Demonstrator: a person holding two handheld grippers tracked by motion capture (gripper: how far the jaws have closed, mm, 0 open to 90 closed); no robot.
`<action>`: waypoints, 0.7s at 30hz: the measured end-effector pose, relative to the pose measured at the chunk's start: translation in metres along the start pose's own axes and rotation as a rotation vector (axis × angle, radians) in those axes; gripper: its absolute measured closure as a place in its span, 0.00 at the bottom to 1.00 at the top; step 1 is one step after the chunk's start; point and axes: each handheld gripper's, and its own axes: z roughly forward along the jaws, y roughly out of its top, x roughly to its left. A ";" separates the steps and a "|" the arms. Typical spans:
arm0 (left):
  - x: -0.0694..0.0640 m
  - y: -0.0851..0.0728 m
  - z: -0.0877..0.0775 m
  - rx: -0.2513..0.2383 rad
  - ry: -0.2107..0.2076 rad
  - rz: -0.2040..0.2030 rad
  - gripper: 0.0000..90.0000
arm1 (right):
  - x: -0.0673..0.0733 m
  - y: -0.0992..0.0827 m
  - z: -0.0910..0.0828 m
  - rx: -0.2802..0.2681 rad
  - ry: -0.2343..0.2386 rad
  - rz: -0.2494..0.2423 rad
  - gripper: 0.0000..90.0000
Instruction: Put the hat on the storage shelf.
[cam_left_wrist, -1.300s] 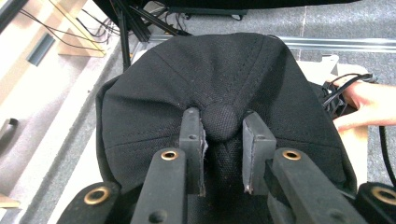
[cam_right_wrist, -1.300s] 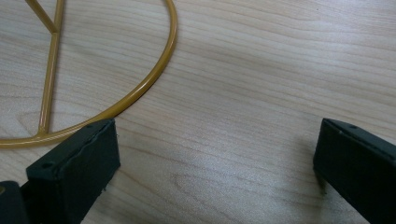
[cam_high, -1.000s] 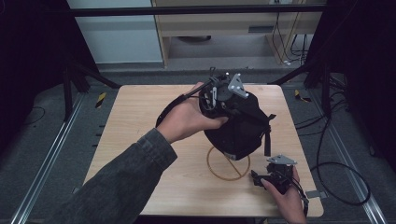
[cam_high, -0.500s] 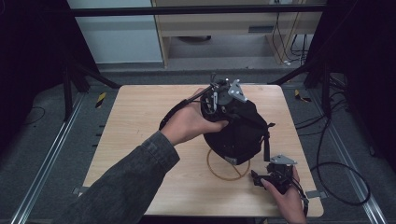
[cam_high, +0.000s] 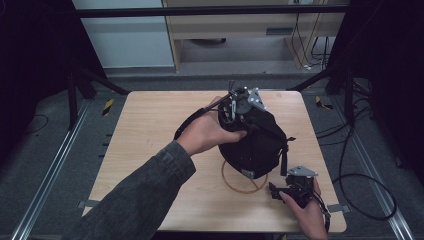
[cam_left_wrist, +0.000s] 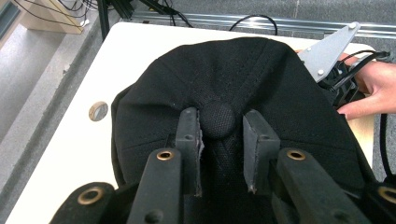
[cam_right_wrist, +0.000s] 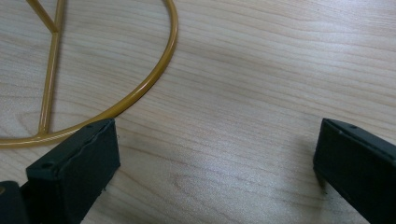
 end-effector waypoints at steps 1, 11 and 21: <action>0.000 0.000 0.001 -0.003 -0.001 -0.001 0.78 | 0.000 0.000 0.000 0.000 0.000 0.001 0.01; 0.001 -0.003 0.001 0.006 0.005 -0.001 0.75 | 0.000 0.000 0.000 0.002 0.000 0.003 0.01; 0.000 -0.004 0.002 0.010 0.006 0.000 0.71 | 0.000 0.000 0.000 0.002 0.000 0.003 0.01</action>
